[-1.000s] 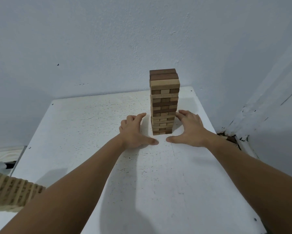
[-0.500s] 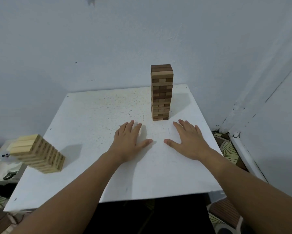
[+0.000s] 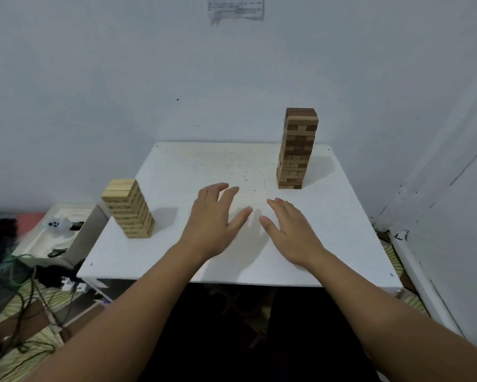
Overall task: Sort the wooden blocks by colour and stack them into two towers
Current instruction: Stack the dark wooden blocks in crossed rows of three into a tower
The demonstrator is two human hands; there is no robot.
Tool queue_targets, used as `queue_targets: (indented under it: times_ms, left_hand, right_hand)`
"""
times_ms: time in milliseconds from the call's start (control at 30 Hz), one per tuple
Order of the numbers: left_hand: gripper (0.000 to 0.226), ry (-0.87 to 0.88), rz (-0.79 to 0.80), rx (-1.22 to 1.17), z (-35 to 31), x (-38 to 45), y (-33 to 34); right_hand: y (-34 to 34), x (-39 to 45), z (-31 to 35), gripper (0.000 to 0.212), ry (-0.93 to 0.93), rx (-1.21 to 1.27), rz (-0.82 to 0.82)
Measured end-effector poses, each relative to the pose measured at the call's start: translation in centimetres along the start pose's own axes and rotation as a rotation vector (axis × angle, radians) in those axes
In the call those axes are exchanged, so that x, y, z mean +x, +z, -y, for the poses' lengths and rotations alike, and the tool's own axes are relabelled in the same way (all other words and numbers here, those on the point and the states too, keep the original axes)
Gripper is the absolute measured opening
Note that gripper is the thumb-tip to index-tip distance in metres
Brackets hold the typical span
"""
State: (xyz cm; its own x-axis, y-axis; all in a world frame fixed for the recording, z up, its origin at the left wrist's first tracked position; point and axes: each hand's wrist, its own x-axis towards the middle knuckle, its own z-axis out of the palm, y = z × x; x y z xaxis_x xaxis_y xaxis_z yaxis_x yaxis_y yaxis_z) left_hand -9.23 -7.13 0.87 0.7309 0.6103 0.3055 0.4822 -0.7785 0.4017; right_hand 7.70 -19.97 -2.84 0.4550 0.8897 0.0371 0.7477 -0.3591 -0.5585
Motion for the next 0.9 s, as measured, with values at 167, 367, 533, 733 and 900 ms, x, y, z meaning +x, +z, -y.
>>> queue_targets:
  times_ms: [167, 367, 533, 733, 900]
  left_hand:
    - [0.065, 0.011, -0.150, 0.135, 3.3, -0.6, -4.5]
    - [0.060, -0.022, -0.444, 0.149, 7.8, -1.6, -10.1]
    - [0.063, -0.310, -0.584, -0.451, 10.7, -2.7, -12.4]
    - [0.083, -0.700, -0.568, -1.163, 15.3, -2.0, -11.3]
    - [0.101, -0.796, -0.476, -1.296, 18.2, -1.4, -9.1]
  right_hand:
    - [1.9, 1.7, 4.8, 0.064, -0.093, 0.010, 0.027]
    - [3.6, 4.0, 11.3, 0.058, -0.119, 0.258, 0.023]
    - [6.0, 4.7, 16.1, 0.054, 0.000, 0.664, 0.076]
    - [10.0, 6.3, 20.2, 0.070, 0.251, 1.050, 0.114]
    - [12.3, 6.9, 22.5, 0.071, 0.295, 1.172, 0.145]
